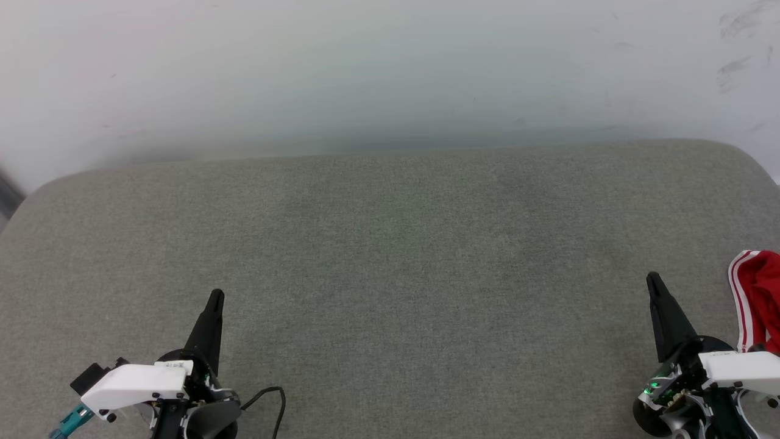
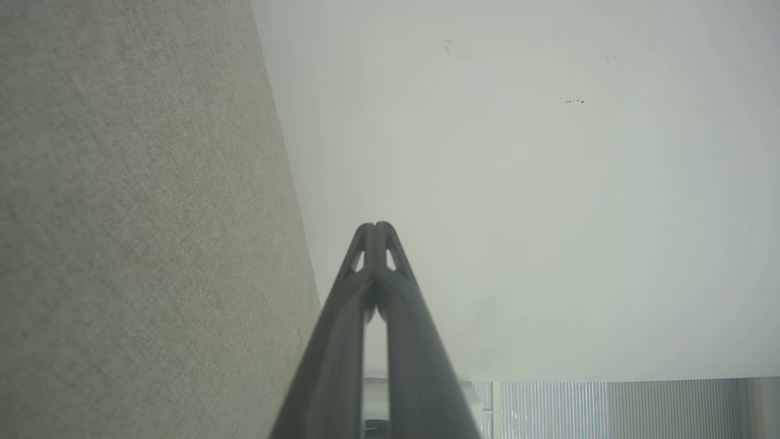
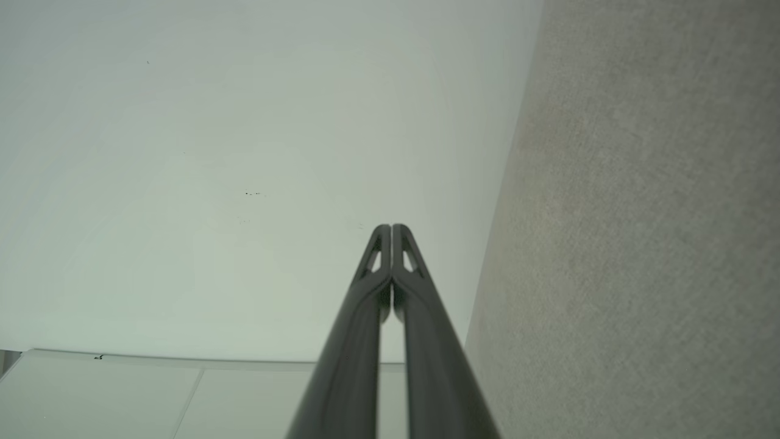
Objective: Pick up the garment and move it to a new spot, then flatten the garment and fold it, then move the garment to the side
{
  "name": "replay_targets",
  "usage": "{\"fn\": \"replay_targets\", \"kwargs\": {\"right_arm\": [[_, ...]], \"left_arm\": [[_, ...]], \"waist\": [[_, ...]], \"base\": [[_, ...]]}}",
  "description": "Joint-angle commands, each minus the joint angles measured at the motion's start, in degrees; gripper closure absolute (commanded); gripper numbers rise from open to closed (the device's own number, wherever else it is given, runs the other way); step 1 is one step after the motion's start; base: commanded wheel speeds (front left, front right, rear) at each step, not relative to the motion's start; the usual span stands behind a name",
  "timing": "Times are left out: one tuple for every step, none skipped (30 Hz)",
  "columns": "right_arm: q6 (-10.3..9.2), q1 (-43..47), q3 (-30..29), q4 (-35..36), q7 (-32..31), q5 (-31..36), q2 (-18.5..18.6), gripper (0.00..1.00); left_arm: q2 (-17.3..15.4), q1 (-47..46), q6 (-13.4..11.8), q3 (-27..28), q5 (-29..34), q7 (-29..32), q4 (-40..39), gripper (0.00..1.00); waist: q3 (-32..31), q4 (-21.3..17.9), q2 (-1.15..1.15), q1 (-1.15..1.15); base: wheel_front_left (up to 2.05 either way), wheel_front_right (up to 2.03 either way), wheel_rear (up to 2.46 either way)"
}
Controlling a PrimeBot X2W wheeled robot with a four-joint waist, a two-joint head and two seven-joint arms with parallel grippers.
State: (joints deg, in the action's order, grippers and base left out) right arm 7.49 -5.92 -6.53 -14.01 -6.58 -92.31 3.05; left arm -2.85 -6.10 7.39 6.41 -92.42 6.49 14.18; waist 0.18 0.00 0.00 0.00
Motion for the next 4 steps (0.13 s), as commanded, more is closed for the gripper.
{"fn": "replay_targets", "kwargs": {"right_arm": [[-0.01,-0.6,-0.1,-0.1,-0.1,-0.2,-0.2,1.00],[0.00,-0.6,-0.1,-0.1,-0.1,-0.2,-0.2,1.00],[-0.01,-0.6,-0.1,-0.1,-0.1,-0.2,-0.2,1.00],[-0.01,-0.6,-0.1,-0.1,-0.1,-0.2,-0.2,1.00]], "left_arm": [[0.0,-0.4,0.2,0.3,0.0,0.3,0.0,1.00],[0.0,-0.4,0.2,0.3,0.0,0.3,0.0,1.00],[0.0,-0.4,0.2,0.3,0.0,0.3,0.0,1.00],[0.0,-0.4,0.2,0.3,0.0,0.3,0.0,1.00]], "waist": [[0.0,0.0,0.00,0.00],[0.0,0.0,0.00,0.00],[0.0,0.0,0.00,0.00],[0.0,0.0,0.00,0.00]], "base": [[0.00,0.00,0.00],[0.00,0.00,0.00],[0.00,0.00,0.00],[0.00,0.00,0.00]]}}
